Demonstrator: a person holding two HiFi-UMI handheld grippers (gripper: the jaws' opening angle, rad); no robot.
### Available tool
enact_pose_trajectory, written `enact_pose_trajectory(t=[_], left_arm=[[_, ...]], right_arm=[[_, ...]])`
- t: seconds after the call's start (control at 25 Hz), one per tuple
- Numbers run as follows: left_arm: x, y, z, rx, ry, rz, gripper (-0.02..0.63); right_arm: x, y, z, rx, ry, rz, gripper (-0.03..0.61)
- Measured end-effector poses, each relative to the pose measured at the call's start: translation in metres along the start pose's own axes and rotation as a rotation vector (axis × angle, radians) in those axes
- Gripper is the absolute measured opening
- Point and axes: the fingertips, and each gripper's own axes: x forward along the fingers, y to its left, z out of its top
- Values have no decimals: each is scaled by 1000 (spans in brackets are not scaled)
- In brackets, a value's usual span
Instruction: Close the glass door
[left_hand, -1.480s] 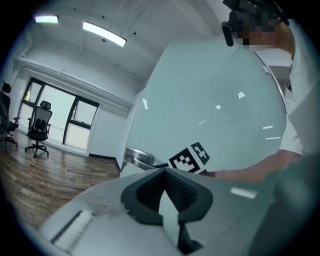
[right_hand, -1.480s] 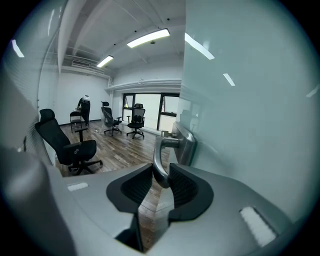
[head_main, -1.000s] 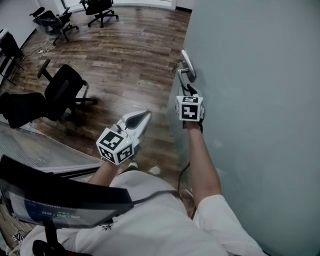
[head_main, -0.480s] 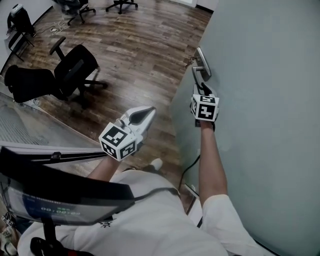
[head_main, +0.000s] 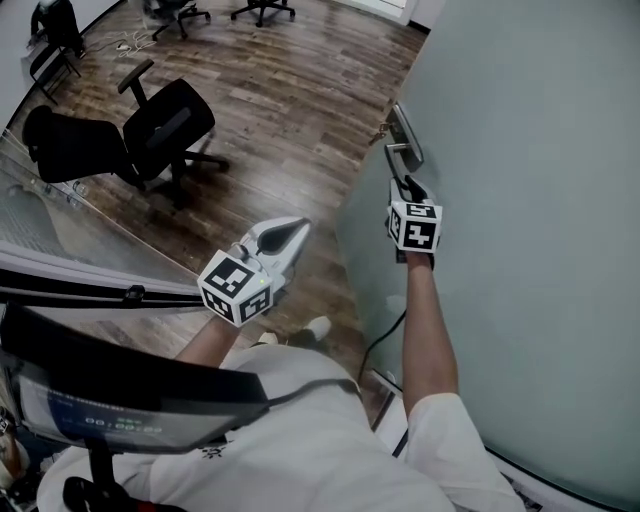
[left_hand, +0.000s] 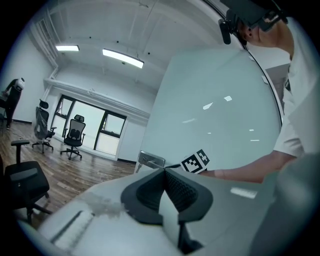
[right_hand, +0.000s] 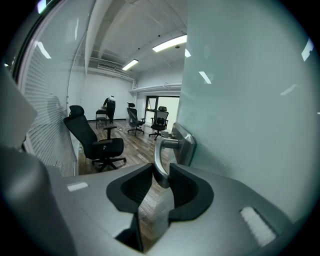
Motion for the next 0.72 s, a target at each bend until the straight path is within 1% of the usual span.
enact_pose_trajectory(t=[0.24, 0.72], left_arm=[[-45, 4, -1, 0, -20, 27, 0], [-131, -11, -13, -6, -48, 53, 0]], right_arm=[[-8, 44, 5, -23, -13, 47, 112], [-33, 118, 3, -69, -24, 119, 117]])
